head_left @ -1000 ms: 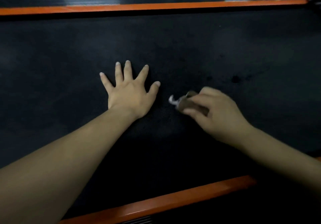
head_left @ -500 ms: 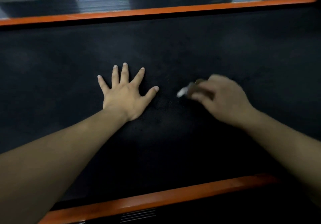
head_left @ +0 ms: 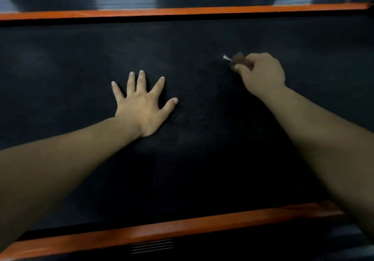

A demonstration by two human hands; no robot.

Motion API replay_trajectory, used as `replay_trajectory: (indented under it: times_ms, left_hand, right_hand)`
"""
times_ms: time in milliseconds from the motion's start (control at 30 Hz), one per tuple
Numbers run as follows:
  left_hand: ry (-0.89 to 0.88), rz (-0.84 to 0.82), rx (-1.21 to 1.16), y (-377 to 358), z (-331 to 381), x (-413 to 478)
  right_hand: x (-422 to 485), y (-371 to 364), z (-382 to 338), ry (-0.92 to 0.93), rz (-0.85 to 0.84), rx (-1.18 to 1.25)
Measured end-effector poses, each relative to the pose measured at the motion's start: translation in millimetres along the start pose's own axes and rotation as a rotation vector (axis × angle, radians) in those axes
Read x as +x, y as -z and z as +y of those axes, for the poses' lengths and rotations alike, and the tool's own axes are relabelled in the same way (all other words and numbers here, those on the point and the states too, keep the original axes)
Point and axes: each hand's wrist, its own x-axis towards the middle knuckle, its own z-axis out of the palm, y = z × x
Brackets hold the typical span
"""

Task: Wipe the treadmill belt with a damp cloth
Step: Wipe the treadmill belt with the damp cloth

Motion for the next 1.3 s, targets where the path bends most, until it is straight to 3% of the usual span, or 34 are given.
replay_trajectory:
  times_ms: [33, 133, 233, 400, 567, 633, 733, 800, 967, 1033, 1133, 1200, 1300]
  left_hand:
    - [-0.041, 0.004, -0.015, 2.3, 1.0, 1.2]
    - [-0.128, 0.055, -0.072, 7.1, 10.0, 11.9]
    - [-0.072, 0.019, -0.168, 9.4, 20.9, 25.3]
    - [-0.024, -0.035, -0.205, 13.9, 38.3, 38.9]
    - [0.058, 0.008, -0.256, 13.3, 60.6, 44.6]
    - [0.097, 0.009, -0.274, 10.6, 74.2, 47.3]
    - [0.105, 0.028, -0.175, -0.8, 82.9, 49.4]
    - [0.085, 0.049, -0.113, -6.6, 82.9, 50.3]
    - [0.095, 0.066, -0.076, -9.0, 84.8, 49.7]
    - [0.101, 0.069, -0.063, -8.8, 86.0, 48.6]
    - [0.091, 0.082, -0.058, -7.3, 86.1, 47.6]
    - [0.058, 0.092, -0.061, -7.4, 86.1, 47.3]
    - [0.046, 0.092, -0.084, -8.2, 86.2, 47.4]
  right_hand:
    - [-2.0, -5.8, -6.6, -0.002, 0.005, 0.003]
    - [-33.6, -8.5, -35.3, 0.218, -0.124, 0.076]
    - [-21.7, -1.6, -30.9, 0.324, -0.203, 0.057]
    - [34.8, -14.0, -10.8, 0.016, -0.027, 0.013]
    - [0.2, -6.7, -18.7, 0.366, -0.226, 0.127]
    - [34.3, -15.6, -9.8, 0.412, -0.161, 0.048]
    - [106.6, -32.3, 2.8, 0.171, -0.052, 0.035]
    - [119.3, -43.5, 0.7, 0.130, -0.007, 0.017]
    - [86.6, -39.9, -17.5, 0.483, -0.201, 0.122]
    - [125.5, -44.6, -9.4, 0.384, -0.125, 0.081]
    - [176.7, -54.9, -3.3, 0.060, -0.036, 0.097]
    - [176.7, -65.5, -12.2, 0.076, -0.009, 0.077]
    - [156.5, -63.3, -21.0, 0.270, -0.136, 0.150]
